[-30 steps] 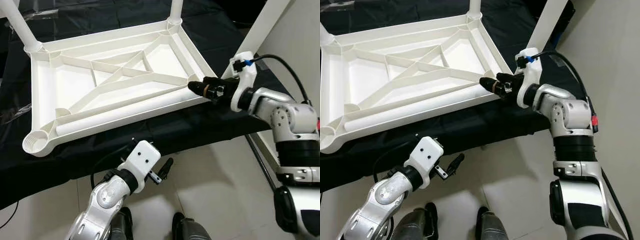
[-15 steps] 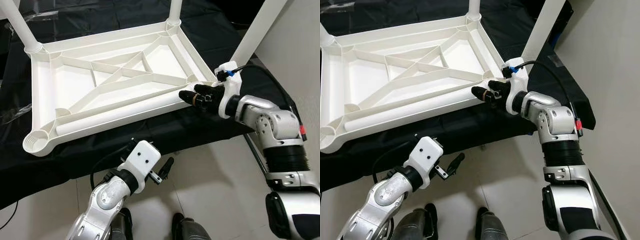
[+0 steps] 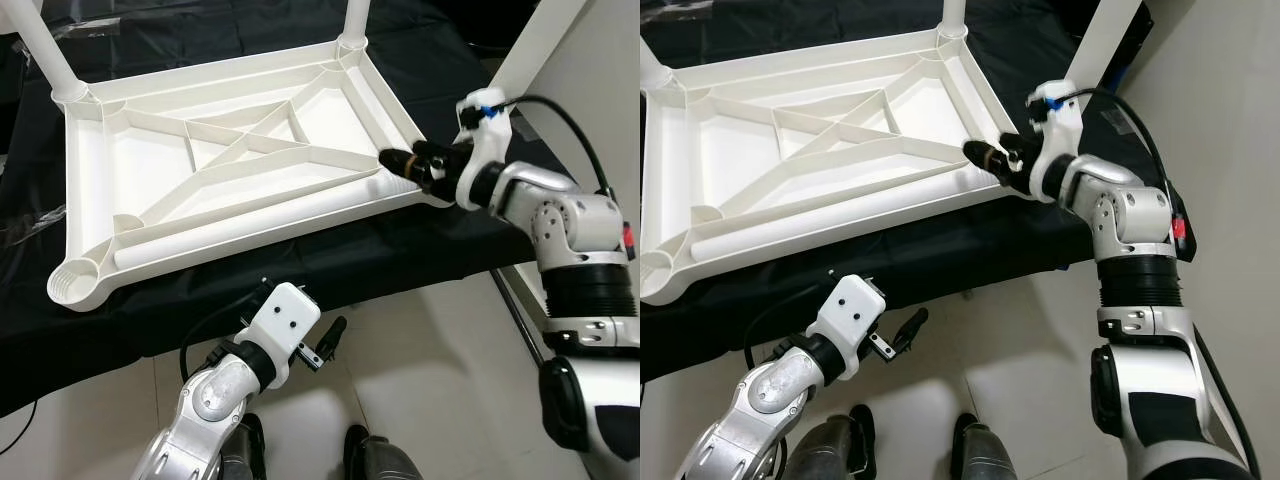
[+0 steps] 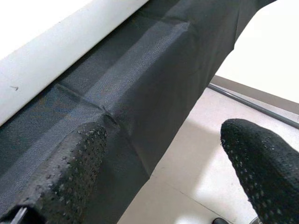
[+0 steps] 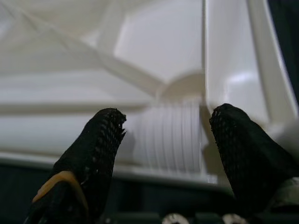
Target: Building children table
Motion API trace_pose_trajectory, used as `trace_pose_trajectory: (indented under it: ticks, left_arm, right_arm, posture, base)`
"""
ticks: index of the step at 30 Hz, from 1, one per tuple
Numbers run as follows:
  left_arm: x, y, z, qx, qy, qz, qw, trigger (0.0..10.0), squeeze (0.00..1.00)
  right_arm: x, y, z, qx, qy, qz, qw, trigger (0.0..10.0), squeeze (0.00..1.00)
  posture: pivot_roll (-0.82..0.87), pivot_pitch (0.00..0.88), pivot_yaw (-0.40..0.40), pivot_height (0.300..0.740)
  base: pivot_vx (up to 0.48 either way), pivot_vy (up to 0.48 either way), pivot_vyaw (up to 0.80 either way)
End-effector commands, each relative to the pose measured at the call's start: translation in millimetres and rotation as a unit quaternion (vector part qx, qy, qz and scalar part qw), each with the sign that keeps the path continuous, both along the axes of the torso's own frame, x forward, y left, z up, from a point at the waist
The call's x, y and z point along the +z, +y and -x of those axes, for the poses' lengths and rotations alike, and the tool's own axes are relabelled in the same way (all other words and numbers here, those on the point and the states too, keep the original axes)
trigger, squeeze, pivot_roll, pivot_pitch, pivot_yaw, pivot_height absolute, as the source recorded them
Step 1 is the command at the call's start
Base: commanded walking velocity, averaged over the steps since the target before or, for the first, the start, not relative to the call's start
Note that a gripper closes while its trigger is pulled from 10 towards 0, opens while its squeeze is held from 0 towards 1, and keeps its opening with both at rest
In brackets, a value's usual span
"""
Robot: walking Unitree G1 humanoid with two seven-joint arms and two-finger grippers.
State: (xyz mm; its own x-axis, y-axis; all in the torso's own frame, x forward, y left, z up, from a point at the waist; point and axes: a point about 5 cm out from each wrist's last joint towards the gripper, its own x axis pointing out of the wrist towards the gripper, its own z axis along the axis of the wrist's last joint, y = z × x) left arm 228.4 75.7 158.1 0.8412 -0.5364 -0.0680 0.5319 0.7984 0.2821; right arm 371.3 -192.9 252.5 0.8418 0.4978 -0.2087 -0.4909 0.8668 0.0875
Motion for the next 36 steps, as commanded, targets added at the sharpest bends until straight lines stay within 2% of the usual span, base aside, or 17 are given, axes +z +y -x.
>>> trace_pose_trajectory:
  ticks: [1,10,12,16,21,22,24,25,26,28,32,36]
  left_arm:
    - [-3,-2.3,4.5,-0.003,0.01,0.0,1.0,10.0,0.0]
    - [-3,-0.6,5.3,-0.001,0.01,-0.001,1.0,10.0,0.0]
    - [-3,0.3,5.5,0.002,0.011,-0.001,1.0,10.0,0.0]
    - [-3,0.0,5.6,0.002,0.011,0.0,1.0,10.0,0.0]
    - [-4,-0.5,5.1,0.003,0.012,0.001,1.0,10.0,0.0]
    - [-4,-0.5,5.1,0.003,0.012,0.001,1.0,10.0,0.0]
    - [-4,-0.4,5.0,0.003,0.012,0.001,1.0,10.0,0.0]
    - [-4,-0.1,4.5,0.005,0.012,0.001,1.0,10.0,0.0]
    - [-4,-0.1,4.5,0.005,0.012,0.001,1.0,10.0,0.0]
    - [-4,0.5,4.0,0.007,0.012,0.002,1.0,10.0,0.0]
    - [-5,1.2,3.7,0.01,0.012,0.002,1.0,10.0,0.0]
    - [-5,1.4,3.5,0.011,0.011,0.002,1.0,10.0,0.0]
  right_arm:
    - [-12,1.2,2.6,0.006,0.027,0.006,1.0,10.0,0.0]
    - [-26,7.8,2.5,0.021,0.05,-0.026,0.998,10.0,0.0]
    - [-28,8.8,2.0,0.025,0.055,-0.05,0.997,10.0,0.0]
    - [-27,7.9,0.3,0.02,0.037,-0.052,0.998,10.0,0.0]
    - [-22,11.1,1.9,0.052,0.058,-0.155,0.985,10.0,0.0]
    - [-22,11.1,1.9,0.052,0.058,-0.155,0.985,10.0,0.0]
    - [-22,9.8,1.7,0.054,0.06,-0.171,0.982,10.0,0.0]
    - [-20,5.3,0.2,0.051,0.061,-0.198,0.977,10.0,0.0]
    - [-20,5.3,0.2,0.051,0.061,-0.198,0.977,10.0,0.0]
    - [-16,-3.6,-2.3,0.044,0.061,-0.239,0.968,10.0,0.0]
    - [-11,-14.1,-3.1,0.036,0.053,-0.268,0.961,10.0,0.0]
    - [-9,-19.4,-2.7,0.03,0.05,-0.276,0.96,10.0,0.0]
  posture:
    - [0.12,0.305,-0.078,0.74]
    - [0.13,0.311,-0.074,0.74]
    - [0.13,0.31,-0.077,0.74]
    - [0.12,0.313,-0.077,0.74]
    - [0.12,0.311,-0.076,0.74]
    - [0.12,0.311,-0.076,0.74]
    - [0.12,0.311,-0.076,0.74]
    - [0.12,0.31,-0.082,0.74]
    - [0.12,0.31,-0.082,0.74]
    - [0.12,0.309,-0.081,0.74]
    - [0.12,0.304,-0.079,0.74]
    - [0.12,0.301,-0.076,0.74]
  base:
    - [0.0,0.0,0.0]
    - [0.0,0.0,0.0]
    - [0.0,0.0,0.0]
    - [0.0,0.0,0.0]
    - [0.0,0.0,0.0]
    - [0.0,0.0,0.0]
    - [0.0,0.0,0.0]
    - [0.0,0.0,0.0]
    - [0.0,0.0,0.0]
    - [0.0,0.0,0.0]
    - [0.0,0.0,0.0]
    - [0.0,0.0,0.0]
